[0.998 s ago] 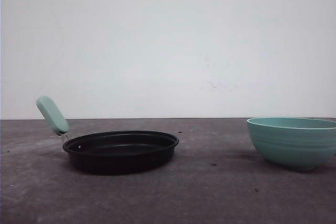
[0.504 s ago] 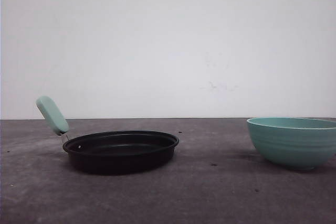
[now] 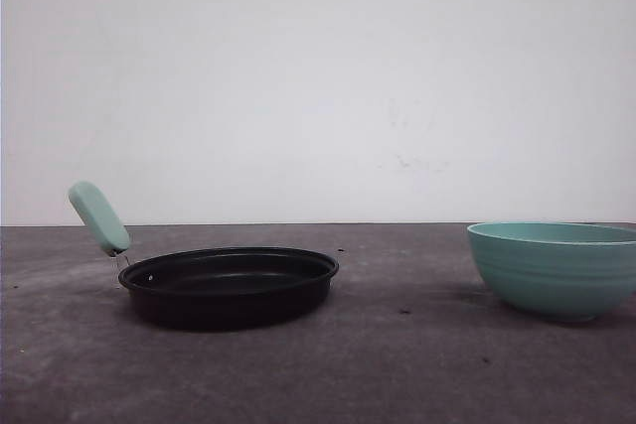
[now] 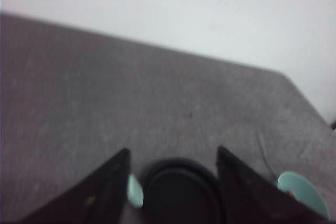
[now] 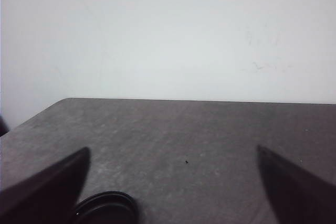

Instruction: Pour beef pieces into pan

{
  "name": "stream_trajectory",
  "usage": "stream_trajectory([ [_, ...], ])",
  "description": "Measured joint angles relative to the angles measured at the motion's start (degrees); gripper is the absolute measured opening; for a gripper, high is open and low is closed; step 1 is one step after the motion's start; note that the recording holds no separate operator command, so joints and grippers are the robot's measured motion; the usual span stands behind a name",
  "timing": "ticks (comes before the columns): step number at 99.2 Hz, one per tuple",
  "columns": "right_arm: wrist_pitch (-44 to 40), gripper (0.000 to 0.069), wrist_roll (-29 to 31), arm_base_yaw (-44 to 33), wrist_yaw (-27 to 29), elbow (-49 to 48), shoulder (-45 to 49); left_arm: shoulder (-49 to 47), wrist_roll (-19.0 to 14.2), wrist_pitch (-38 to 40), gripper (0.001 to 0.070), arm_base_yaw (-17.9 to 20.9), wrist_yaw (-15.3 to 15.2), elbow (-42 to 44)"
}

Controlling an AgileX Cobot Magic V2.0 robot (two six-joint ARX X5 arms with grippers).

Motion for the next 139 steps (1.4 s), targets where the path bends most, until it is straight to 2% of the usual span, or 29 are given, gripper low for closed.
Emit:
stream_trajectory([
  [7, 0.0, 0.0684, 0.0, 0.0, 0.0, 0.1, 0.2, 0.0, 0.0, -1.2, 0.0475, 0.0, 0.0, 0.0],
  [16, 0.0, 0.0684, 0.0, 0.0, 0.0, 0.1, 0.9, 0.0, -0.5, -1.8, 0.0508, 0.0, 0.0, 0.0],
  [33, -2.0, 0.0684, 0.0, 0.0, 0.1, 0.2, 3.8, 1.0, -6.1, -1.6, 0.0529, 0.0, -0.9, -0.1],
  [44, -4.2, 0.0684, 0.9, 0.0, 0.0, 0.2, 6.6, 4.1, -9.3, -0.6, 0.0628, 0.0, -2.1, -1.7],
  [52, -5.4, 0.0684, 2.5, 0.0, 0.0, 0.2, 8.7, 7.6, -12.0, 0.3, 0.0662, 0.0, -2.5, -3.7],
  [67, -7.0, 0.0684, 5.4, 0.0, 0.0, 0.2, 10.4, 16.0, -14.7, 1.6, 0.0674, -1.0, -2.6, -4.8],
  [90, -7.1, 0.0684, 6.8, 0.0, 0.0, 0.2, 10.7, 29.7, -16.5, 7.2, 0.0675, -6.6, -3.0, -4.8],
  [104, -8.0, 0.0684, 7.1, 0.0, 0.0, 0.2, 10.6, 35.5, -21.0, 11.7, 0.0675, -11.1, -7.2, -4.8],
  [116, -10.1, 0.0684, 7.1, 0.0, 0.0, 0.2, 10.6, 38.7, -23.8, 15.5, 0.0675, -14.6, -9.6, -4.8],
  [139, -12.7, 0.0684, 7.1, 0.0, 0.0, 0.2, 10.6, 45.7, -28.4, 16.9, 0.0675, -20.1, -15.5, -4.8],
])
